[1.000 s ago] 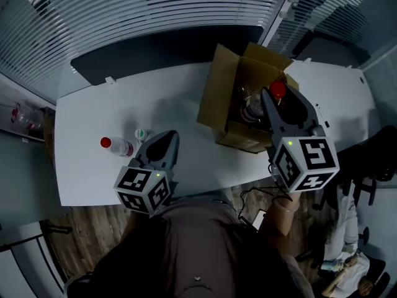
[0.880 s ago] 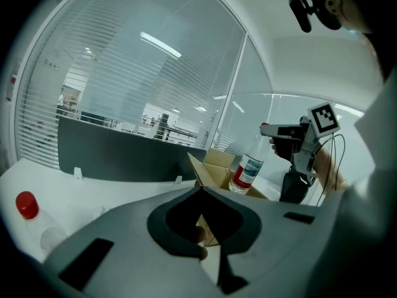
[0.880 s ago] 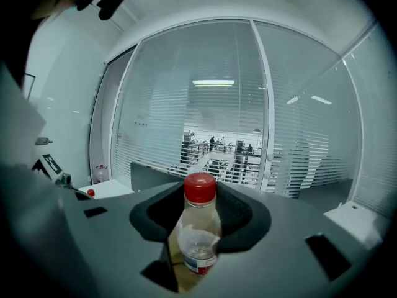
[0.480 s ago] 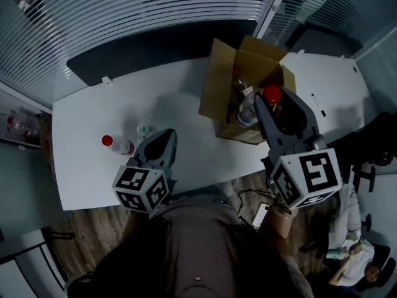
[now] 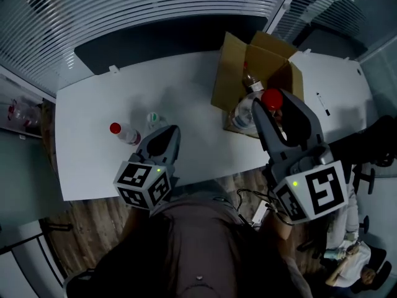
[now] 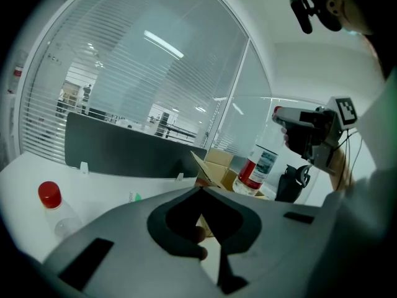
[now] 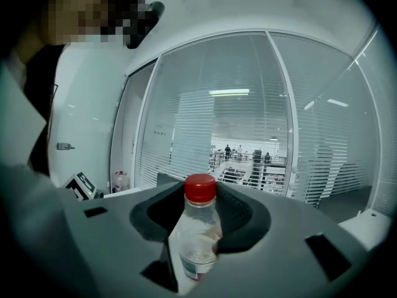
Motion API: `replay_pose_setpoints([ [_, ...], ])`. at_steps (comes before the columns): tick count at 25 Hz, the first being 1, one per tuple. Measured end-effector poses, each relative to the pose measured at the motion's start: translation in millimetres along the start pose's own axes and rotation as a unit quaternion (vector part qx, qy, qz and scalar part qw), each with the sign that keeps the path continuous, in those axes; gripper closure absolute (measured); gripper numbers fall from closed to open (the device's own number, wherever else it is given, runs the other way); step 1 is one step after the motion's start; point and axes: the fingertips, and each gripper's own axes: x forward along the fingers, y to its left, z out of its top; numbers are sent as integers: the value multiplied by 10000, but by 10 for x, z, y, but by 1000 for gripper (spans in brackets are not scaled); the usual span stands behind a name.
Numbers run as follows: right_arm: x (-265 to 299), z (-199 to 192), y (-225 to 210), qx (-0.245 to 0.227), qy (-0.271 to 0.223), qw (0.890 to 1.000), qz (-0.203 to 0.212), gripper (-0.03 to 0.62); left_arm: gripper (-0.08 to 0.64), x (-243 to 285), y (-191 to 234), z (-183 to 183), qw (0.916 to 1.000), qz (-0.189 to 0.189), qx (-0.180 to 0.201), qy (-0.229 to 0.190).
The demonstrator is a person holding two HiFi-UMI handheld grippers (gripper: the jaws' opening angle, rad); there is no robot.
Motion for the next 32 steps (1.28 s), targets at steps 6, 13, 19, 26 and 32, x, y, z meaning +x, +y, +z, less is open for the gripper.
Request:
replay_pose_setpoints([
  [6, 79, 7, 321, -15, -33, 9995, 316, 423, 551, -218, 200, -7, 9997, 231, -68, -83],
  [13, 242, -22, 751, 58, -54, 9965, 837, 423, 551, -412, 418, 29, 9982, 527, -138, -240],
  [19, 327, -121, 1091, 45, 129, 9899, 1410, 423, 551, -573, 527, 6, 9958, 812, -244, -332],
  [26, 456, -242, 1567, 11, 236, 9777, 2088, 423, 551, -797, 694, -18, 9915, 1157, -363, -477],
  [32, 551, -284, 1983, -39, 244, 9661, 2571, 423, 551, -1101, 889, -61, 9859, 1507, -433, -577],
])
